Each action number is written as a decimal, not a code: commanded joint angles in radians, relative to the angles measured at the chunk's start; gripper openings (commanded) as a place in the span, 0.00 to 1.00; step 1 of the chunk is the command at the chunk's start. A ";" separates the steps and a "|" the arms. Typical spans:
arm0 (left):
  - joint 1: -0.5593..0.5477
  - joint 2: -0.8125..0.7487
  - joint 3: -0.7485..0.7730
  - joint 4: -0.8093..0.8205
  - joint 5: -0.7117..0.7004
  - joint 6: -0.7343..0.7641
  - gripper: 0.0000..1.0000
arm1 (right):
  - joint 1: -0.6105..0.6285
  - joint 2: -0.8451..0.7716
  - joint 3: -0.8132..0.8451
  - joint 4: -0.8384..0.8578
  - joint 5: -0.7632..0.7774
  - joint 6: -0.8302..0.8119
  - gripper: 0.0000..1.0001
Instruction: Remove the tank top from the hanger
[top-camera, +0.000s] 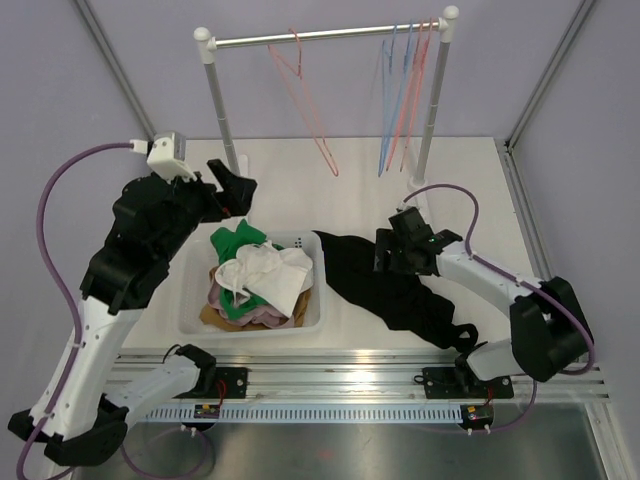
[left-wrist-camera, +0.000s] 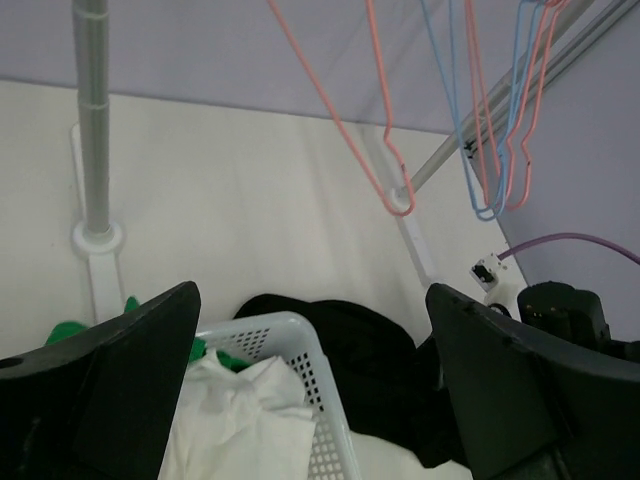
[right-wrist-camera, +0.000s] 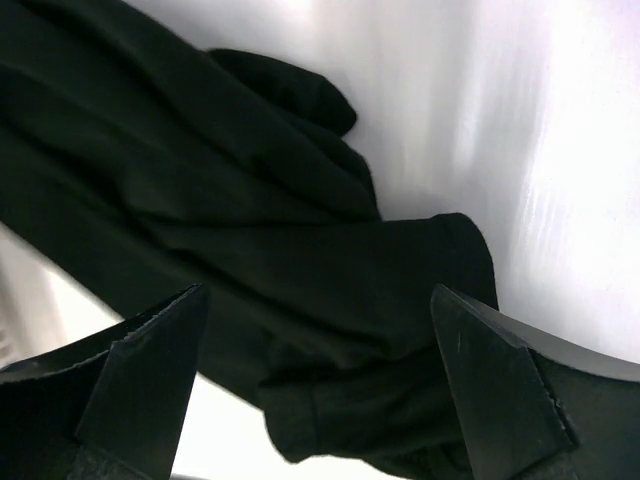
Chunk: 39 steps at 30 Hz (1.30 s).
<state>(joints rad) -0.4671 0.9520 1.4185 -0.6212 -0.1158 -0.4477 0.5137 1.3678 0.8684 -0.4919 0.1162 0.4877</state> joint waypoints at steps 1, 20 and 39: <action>-0.001 -0.096 -0.061 -0.090 -0.077 -0.019 0.99 | 0.035 0.091 0.046 0.049 0.102 0.003 0.99; 0.001 -0.564 -0.526 -0.183 -0.407 0.072 0.99 | 0.080 0.102 0.035 0.113 0.135 -0.066 0.00; 0.061 -0.662 -0.530 -0.164 -0.487 0.058 0.99 | 0.085 -0.214 0.532 -0.022 -0.410 -0.081 0.00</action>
<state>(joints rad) -0.4133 0.2756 0.8909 -0.8429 -0.5926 -0.3885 0.5884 1.1572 1.3048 -0.5449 -0.1112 0.3920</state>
